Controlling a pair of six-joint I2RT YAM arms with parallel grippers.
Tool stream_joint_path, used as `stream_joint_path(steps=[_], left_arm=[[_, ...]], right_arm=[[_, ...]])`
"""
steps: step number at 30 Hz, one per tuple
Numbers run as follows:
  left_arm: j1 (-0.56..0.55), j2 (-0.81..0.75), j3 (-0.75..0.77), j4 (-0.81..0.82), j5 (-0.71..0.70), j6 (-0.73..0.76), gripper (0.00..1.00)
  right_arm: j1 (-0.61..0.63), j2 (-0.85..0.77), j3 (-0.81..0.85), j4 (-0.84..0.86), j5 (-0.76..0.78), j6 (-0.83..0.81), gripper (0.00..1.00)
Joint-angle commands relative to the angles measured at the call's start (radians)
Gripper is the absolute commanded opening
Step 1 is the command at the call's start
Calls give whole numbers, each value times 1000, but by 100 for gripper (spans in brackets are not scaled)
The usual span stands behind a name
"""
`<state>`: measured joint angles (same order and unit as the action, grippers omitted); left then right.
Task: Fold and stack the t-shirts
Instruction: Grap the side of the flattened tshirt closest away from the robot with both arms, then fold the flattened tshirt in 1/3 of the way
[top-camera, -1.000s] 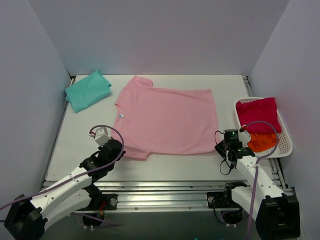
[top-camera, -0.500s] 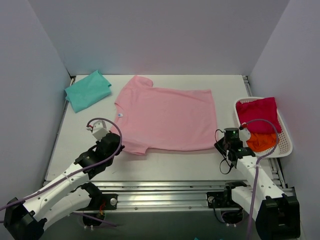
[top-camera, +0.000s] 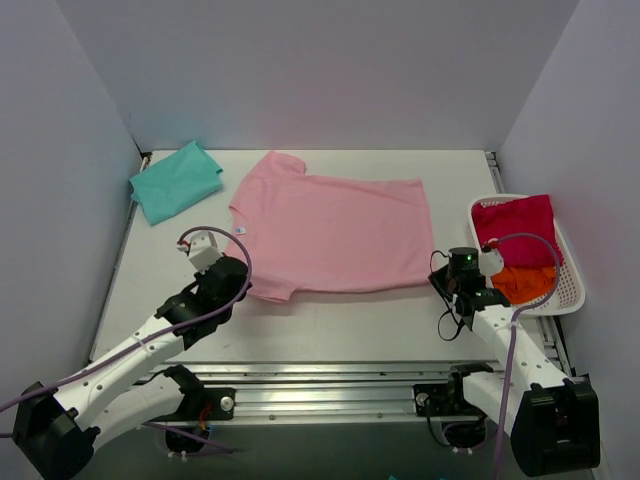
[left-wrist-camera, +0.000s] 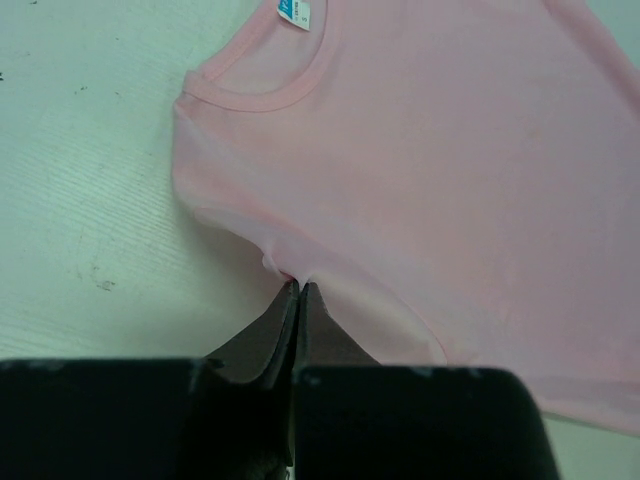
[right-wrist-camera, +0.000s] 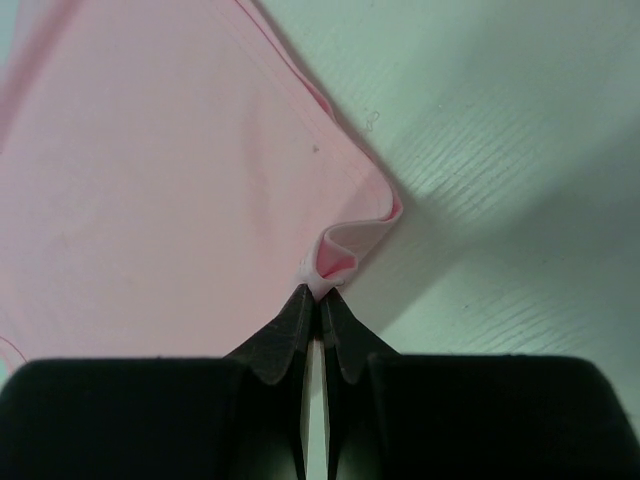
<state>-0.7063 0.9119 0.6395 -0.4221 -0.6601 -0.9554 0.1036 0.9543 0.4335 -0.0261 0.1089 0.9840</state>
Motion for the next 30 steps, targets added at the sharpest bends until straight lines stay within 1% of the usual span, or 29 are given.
stream_joint_path(steps=[1, 8, 9, 12, 20, 28, 29, 30], left_arm=[[10, 2, 25, 71, -42, 20, 2], [54, 54, 66, 129, -30, 41, 2], [73, 61, 72, 135, -29, 44, 2], [116, 94, 91, 181, 10, 64, 2], [215, 252, 129, 327, 115, 104, 2], [307, 453, 232, 405, 217, 139, 2], [315, 493, 250, 446, 235, 145, 2], [326, 510, 258, 454, 238, 145, 2]], right_arm=[[-2, 29, 72, 17, 51, 13, 0], [-2, 147, 178, 17, 78, -4, 0], [-2, 170, 188, 46, 77, -4, 0], [-1, 224, 220, 60, 83, -4, 0], [4, 371, 310, 91, 87, -5, 0], [5, 492, 396, 115, 104, -4, 0], [5, 517, 413, 120, 106, -4, 0], [5, 543, 421, 121, 106, -4, 0]])
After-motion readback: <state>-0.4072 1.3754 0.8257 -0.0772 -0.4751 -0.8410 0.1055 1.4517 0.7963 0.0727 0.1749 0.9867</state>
